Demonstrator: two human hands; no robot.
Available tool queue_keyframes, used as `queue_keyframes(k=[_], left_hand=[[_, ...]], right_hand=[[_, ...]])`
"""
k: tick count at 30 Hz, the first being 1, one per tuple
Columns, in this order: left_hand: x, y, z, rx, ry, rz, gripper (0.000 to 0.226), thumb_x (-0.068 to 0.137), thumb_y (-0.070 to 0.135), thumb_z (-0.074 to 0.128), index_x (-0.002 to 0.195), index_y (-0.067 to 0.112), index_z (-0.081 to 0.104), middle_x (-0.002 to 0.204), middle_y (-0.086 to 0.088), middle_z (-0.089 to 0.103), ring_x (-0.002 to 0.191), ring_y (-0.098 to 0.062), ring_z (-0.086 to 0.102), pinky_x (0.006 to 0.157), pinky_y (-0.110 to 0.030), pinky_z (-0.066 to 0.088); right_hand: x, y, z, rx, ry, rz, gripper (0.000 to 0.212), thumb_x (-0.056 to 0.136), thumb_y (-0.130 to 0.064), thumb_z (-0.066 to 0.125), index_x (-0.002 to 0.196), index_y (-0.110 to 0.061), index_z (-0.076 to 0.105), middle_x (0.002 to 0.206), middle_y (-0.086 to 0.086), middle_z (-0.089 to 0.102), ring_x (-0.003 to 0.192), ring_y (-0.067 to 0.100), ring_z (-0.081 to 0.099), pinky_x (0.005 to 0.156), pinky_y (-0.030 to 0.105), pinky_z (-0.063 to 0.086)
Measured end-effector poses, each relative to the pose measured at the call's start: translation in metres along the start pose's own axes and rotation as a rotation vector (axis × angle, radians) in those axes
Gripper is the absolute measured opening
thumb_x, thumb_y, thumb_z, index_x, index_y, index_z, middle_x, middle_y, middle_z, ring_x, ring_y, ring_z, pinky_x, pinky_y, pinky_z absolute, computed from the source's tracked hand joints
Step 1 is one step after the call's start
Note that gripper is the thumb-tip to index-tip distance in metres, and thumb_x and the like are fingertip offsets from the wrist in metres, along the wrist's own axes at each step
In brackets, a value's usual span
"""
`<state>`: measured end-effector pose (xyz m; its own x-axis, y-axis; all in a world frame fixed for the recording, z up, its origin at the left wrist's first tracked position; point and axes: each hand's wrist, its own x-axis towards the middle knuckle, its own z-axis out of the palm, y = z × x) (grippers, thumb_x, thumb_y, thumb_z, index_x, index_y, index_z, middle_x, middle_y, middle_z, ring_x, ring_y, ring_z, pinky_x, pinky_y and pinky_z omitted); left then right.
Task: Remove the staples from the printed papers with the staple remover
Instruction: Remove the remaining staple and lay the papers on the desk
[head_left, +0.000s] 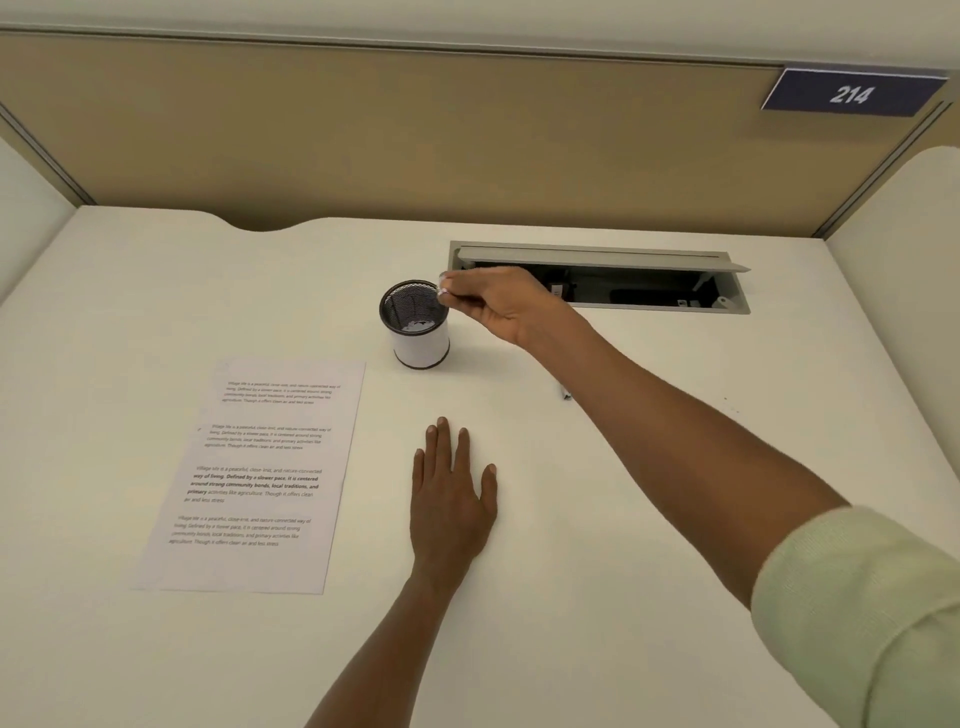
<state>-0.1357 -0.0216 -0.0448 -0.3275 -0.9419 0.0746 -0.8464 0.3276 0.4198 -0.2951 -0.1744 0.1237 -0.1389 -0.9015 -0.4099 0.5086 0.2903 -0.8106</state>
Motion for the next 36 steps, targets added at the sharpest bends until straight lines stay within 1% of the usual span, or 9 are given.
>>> queue_keyframes(k=[3, 7, 9, 11, 17, 21, 25, 31, 36], left_hand=[[0.0, 0.0, 0.0, 0.006, -0.001, 0.0, 0.062, 0.101, 0.047, 0.037, 0.154, 0.013, 0.037, 0.167, -0.008, 0.018, 0.156, -0.022, 0.011, 0.126, -0.038, 0.013], [0.0, 0.001, -0.001, -0.003, -0.003, -0.006, 0.062, 0.102, 0.047, 0.036, 0.154, 0.014, 0.037, 0.167, -0.008, 0.018, 0.156, -0.021, 0.01, 0.126, -0.036, 0.01], [0.0, 0.001, -0.001, 0.0, 0.001, -0.001, 0.062, 0.102, 0.047, 0.037, 0.154, 0.013, 0.038, 0.167, -0.009, 0.019, 0.156, -0.022, 0.012, 0.126, -0.037, 0.011], [0.0, 0.001, -0.001, 0.002, 0.004, -0.001, 0.062, 0.102, 0.046, 0.037, 0.154, 0.013, 0.038, 0.167, -0.009, 0.019, 0.156, -0.023, 0.012, 0.126, -0.037, 0.012], [0.0, 0.002, -0.001, -0.012, 0.005, -0.008, 0.061, 0.101, 0.046, 0.038, 0.153, 0.013, 0.039, 0.167, -0.009, 0.02, 0.156, -0.023, 0.013, 0.126, -0.037, 0.013], [0.001, 0.002, -0.001, -0.008, 0.006, -0.003, 0.061, 0.102, 0.046, 0.037, 0.153, 0.013, 0.038, 0.166, -0.01, 0.02, 0.156, -0.023, 0.013, 0.126, -0.038, 0.014], [0.0, 0.002, 0.0, -0.004, 0.003, -0.004, 0.061, 0.102, 0.046, 0.037, 0.154, 0.013, 0.038, 0.167, -0.009, 0.02, 0.156, -0.023, 0.012, 0.126, -0.038, 0.013], [0.0, 0.002, 0.0, -0.009, 0.021, 0.004, 0.061, 0.102, 0.045, 0.04, 0.153, 0.012, 0.04, 0.166, -0.011, 0.022, 0.155, -0.024, 0.015, 0.125, -0.039, 0.016], [0.0, 0.001, 0.001, 0.001, 0.021, 0.001, 0.06, 0.102, 0.045, 0.039, 0.153, 0.012, 0.039, 0.166, -0.01, 0.021, 0.155, -0.024, 0.014, 0.126, -0.038, 0.014]], right_hand=[[0.02, 0.003, 0.018, -0.28, 0.048, -0.056, 0.008, 0.075, 0.017, 0.069, 0.082, 0.013, 0.067, 0.077, 0.016, 0.067, 0.07, 0.022, 0.065, 0.072, 0.027, 0.061], [0.042, 0.01, 0.034, -0.892, 0.105, -0.189, 0.012, 0.075, 0.008, 0.072, 0.087, 0.01, 0.072, 0.071, 0.011, 0.068, 0.063, 0.02, 0.065, 0.065, 0.026, 0.06], [0.049, 0.01, 0.04, -1.243, 0.075, -0.215, 0.016, 0.081, -0.001, 0.065, 0.094, 0.003, 0.073, 0.087, 0.013, 0.071, 0.08, 0.025, 0.068, 0.077, 0.034, 0.058], [0.05, 0.009, 0.044, -1.41, 0.041, -0.197, 0.023, 0.084, -0.006, 0.058, 0.103, -0.002, 0.071, 0.1, 0.016, 0.069, 0.095, 0.03, 0.066, 0.082, 0.036, 0.055], [0.049, 0.008, 0.048, -1.601, -0.033, -0.258, 0.024, 0.089, -0.005, 0.054, 0.105, -0.002, 0.07, 0.102, 0.014, 0.07, 0.081, 0.021, 0.058, 0.073, 0.03, 0.048], [0.045, 0.007, 0.05, -1.619, -0.02, -0.376, 0.029, 0.079, 0.007, 0.054, 0.087, -0.007, 0.078, 0.066, -0.002, 0.065, 0.077, 0.017, 0.064, 0.066, 0.024, 0.05], [0.049, 0.011, 0.047, -1.593, -0.007, -0.434, 0.025, 0.071, 0.009, 0.058, 0.077, -0.007, 0.076, 0.08, 0.01, 0.072, 0.088, 0.026, 0.067, 0.052, 0.018, 0.038], [0.052, 0.012, 0.046, -1.696, -0.114, -0.38, 0.033, 0.084, 0.007, 0.049, 0.096, -0.008, 0.076, 0.104, 0.009, 0.071, 0.095, 0.025, 0.067, 0.066, 0.021, 0.045], [0.052, 0.014, 0.048, -1.768, -0.11, -0.456, 0.027, 0.068, 0.006, 0.054, 0.077, -0.008, 0.076, 0.088, 0.01, 0.072, 0.086, 0.03, 0.068, 0.063, 0.028, 0.05]])
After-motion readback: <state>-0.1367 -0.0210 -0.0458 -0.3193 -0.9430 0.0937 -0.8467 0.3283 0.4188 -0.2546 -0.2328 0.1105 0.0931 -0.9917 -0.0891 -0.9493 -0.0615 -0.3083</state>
